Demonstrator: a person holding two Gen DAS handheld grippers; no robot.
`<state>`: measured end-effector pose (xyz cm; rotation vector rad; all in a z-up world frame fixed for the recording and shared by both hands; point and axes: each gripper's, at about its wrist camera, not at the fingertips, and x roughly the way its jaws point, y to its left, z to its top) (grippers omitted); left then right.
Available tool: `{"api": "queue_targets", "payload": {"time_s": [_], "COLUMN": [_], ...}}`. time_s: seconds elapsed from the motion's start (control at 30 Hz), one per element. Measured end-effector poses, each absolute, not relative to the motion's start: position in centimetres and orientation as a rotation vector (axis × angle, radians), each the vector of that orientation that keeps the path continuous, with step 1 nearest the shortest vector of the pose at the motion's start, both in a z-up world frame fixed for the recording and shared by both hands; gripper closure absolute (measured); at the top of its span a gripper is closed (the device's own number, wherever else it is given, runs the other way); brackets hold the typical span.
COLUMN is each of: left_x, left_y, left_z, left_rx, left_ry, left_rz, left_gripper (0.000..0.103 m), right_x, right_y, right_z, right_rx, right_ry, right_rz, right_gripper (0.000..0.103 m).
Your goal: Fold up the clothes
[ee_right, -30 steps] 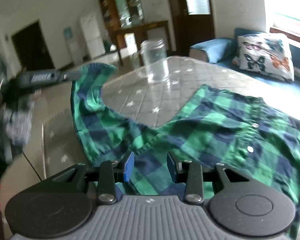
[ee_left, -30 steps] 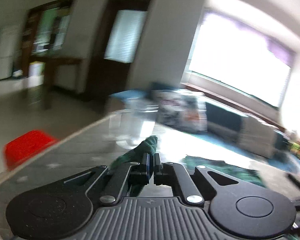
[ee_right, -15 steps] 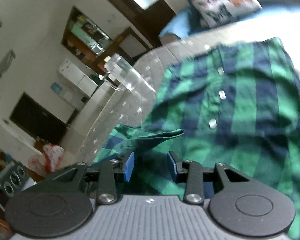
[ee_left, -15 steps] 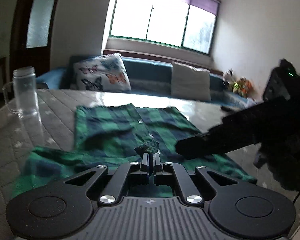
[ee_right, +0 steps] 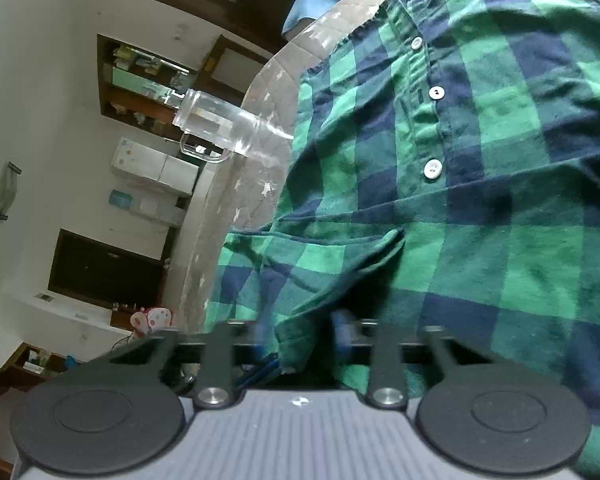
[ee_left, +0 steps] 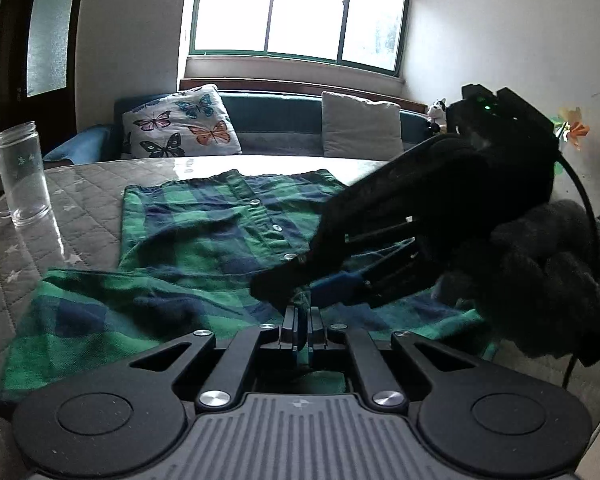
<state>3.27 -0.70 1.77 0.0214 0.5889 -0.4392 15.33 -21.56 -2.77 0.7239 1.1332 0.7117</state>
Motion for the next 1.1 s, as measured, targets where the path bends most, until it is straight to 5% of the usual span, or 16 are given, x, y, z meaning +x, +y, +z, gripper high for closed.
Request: {"api": "queue_targets", "payload": {"time_s": [0.13, 0.2, 0.3, 0.47, 0.97, 1.1], "left_x": [1.8, 0.9, -0.3, -0.4, 1.4, 1.1], "left_y": [1.4, 2.7, 4.8, 7.2, 7.0, 6.7], "left_z": [2.4, 2.7, 2.7, 1.2, -2.1, -2.3], "left_rx": [0.032, 0.053, 0.08, 0.091, 0.201, 0.244], "left_ry": [0.543, 0.503, 0.448, 0.492, 0.602, 0.592], "left_rz": [-0.378, -0.294, -0.143, 0.027, 0.013, -0.011], "left_gripper": [0.087, 0.067, 0.055, 0.045, 0.044, 0.052], "right_x": [15.4, 15.3, 15.2, 15.0, 12.6, 11.6], "right_y": [-21.2, -21.3, -21.7, -22.0, -26.6, -29.2], "right_z": [-1.5, -0.2, 2.7, 7.8, 13.7, 11.9], "right_rx": [0.691, 0.674, 0.656, 0.614, 0.488, 0.468], "right_ry": [1.077, 1.033, 0.948, 0.817, 0.651, 0.687], "right_rz": [0.714, 0.723, 0.743, 0.777, 0.693, 0.608], "right_gripper": [0.095, 0.095, 0.095, 0.095, 0.096, 0.096]}}
